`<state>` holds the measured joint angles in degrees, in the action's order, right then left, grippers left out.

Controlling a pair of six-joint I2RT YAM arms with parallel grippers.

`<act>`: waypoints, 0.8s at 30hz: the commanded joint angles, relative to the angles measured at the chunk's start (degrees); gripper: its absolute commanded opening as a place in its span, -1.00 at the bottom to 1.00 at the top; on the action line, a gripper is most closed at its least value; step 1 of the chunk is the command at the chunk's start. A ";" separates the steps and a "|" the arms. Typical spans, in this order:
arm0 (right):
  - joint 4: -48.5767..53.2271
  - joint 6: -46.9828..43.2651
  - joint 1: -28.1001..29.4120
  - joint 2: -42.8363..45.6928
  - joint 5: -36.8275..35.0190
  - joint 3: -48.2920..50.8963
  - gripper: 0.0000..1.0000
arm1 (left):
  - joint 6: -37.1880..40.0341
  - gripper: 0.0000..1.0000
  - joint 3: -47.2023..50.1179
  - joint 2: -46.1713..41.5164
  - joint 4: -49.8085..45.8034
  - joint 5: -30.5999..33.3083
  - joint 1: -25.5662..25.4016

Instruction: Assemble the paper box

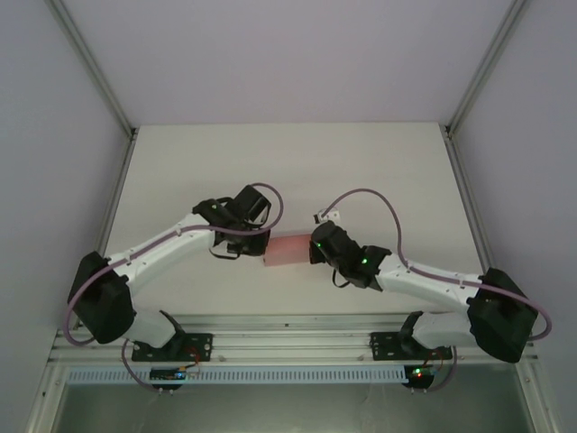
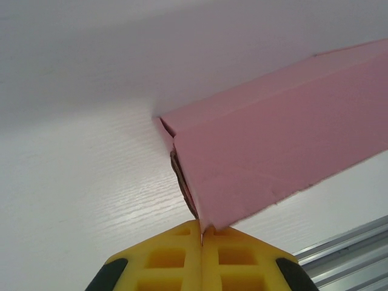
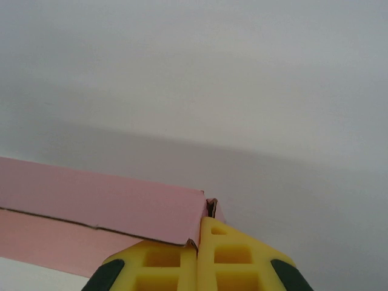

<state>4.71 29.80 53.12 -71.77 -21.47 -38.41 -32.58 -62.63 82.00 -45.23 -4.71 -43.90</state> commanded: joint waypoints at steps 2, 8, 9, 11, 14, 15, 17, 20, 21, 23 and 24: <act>8.17 -2.57 0.23 -2.31 5.31 4.08 -0.86 | -1.05 -1.00 4.89 1.90 1.73 -2.04 -0.59; 5.70 -5.31 -1.62 4.83 14.75 5.05 -0.08 | -2.60 -1.00 7.28 1.24 2.43 -0.69 -0.79; 4.96 -5.82 -2.64 6.35 17.59 4.93 0.16 | -2.67 -1.00 7.14 1.24 2.26 -0.52 -0.79; 3.81 -6.10 -4.73 9.67 21.38 4.62 0.60 | -2.77 -1.00 6.80 1.15 1.99 -0.19 -0.83; 2.35 -5.01 -8.92 13.20 25.02 4.22 1.00 | -2.84 -1.00 6.91 0.98 1.99 0.17 -0.84; 2.10 -4.37 -10.54 13.79 25.46 4.02 0.99 | -2.75 -1.00 6.90 1.06 2.05 0.22 -0.87; 2.28 -3.22 -13.86 14.00 25.41 3.08 1.00 | -2.67 -1.00 6.86 1.15 2.35 0.15 -0.87; 4.88 -1.95 -17.98 11.61 25.91 1.21 0.99 | -2.43 -1.00 6.73 1.24 3.05 -0.24 -0.77; 5.59 -1.96 -19.27 10.32 27.30 0.57 0.99 | -2.36 -1.00 6.72 1.32 3.13 -0.29 -0.80; 6.20 -2.01 -20.82 7.75 29.55 0.05 0.99 | -2.14 -1.00 6.29 1.52 3.02 -0.23 -0.83; 5.97 -2.02 -21.19 6.29 31.40 0.21 0.95 | -2.05 -1.00 6.20 1.59 2.86 -0.28 -0.84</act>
<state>7.99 26.81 32.95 -62.67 4.67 -36.88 -34.11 -58.87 80.58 -38.52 -5.08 -44.27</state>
